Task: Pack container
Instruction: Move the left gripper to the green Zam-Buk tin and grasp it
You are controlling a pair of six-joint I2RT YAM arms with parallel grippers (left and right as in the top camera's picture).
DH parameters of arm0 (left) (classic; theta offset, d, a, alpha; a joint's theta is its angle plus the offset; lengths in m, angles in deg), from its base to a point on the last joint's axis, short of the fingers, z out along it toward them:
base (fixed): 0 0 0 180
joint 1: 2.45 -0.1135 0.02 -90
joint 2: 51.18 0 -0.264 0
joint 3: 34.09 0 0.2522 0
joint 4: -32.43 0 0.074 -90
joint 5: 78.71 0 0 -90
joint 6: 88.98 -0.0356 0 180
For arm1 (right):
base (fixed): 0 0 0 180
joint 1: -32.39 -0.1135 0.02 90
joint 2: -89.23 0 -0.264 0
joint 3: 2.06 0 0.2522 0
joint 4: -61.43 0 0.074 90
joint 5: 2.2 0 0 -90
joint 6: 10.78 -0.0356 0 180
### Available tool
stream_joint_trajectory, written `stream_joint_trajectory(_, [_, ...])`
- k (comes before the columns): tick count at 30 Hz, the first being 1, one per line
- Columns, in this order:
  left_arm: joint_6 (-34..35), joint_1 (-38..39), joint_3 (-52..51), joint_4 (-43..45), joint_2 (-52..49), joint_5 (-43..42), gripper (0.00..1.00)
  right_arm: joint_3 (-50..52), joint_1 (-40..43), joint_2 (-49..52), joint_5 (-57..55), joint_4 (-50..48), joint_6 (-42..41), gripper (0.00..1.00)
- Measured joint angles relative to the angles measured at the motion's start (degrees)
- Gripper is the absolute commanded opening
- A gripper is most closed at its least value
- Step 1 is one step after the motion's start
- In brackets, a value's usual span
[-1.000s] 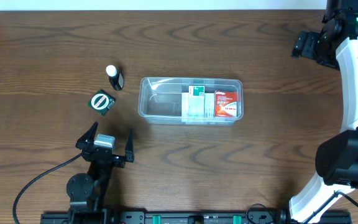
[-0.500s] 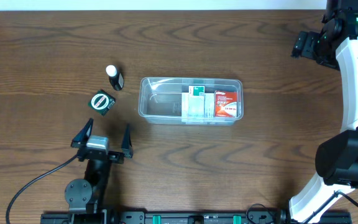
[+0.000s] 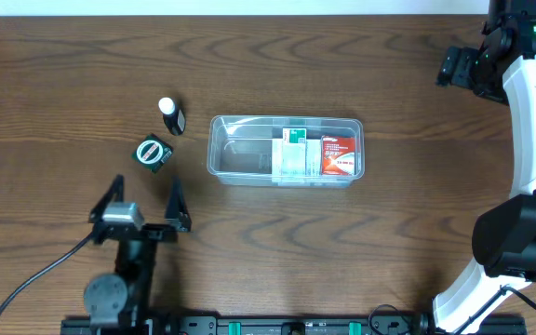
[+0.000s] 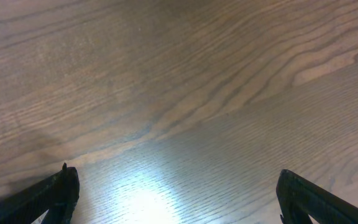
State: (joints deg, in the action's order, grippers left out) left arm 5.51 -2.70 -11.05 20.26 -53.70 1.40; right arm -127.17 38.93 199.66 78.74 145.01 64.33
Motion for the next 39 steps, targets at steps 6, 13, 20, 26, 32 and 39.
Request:
stream_joint_trajectory(6, [1.8,0.0,-0.6,-7.2,-0.6,-2.0,0.98,0.0,0.0,0.0,0.0,0.0,0.0,0.99])
stream_joint_trajectory(13, [4.1,-0.5,1.3,-4.9,-2.1,-2.2,0.98,0.0,0.0,0.0,0.0,0.0,0.0,0.99])
stream_joint_trajectory(20, [4.5,-6.9,21.7,-21.5,-21.1,-2.2,0.98,0.1,0.0,0.0,0.0,0.0,0.0,0.99])
stream_joint_trajectory(26, [2.8,-10.9,40.1,-33.7,-42.4,-3.1,0.98,0.2,0.0,0.0,0.0,0.0,0.0,0.99])
stream_joint_trajectory(32, [-5.3,-11.2,51.8,-48.3,-59.8,-7.1,0.98,0.2,0.0,0.0,0.0,0.0,0.0,0.99])
stream_joint_trajectory(39, [-9.6,-11.3,53.2,-50.4,-70.2,-8.3,0.98,0.2,0.0,0.0,0.0,0.0,0.0,0.99])
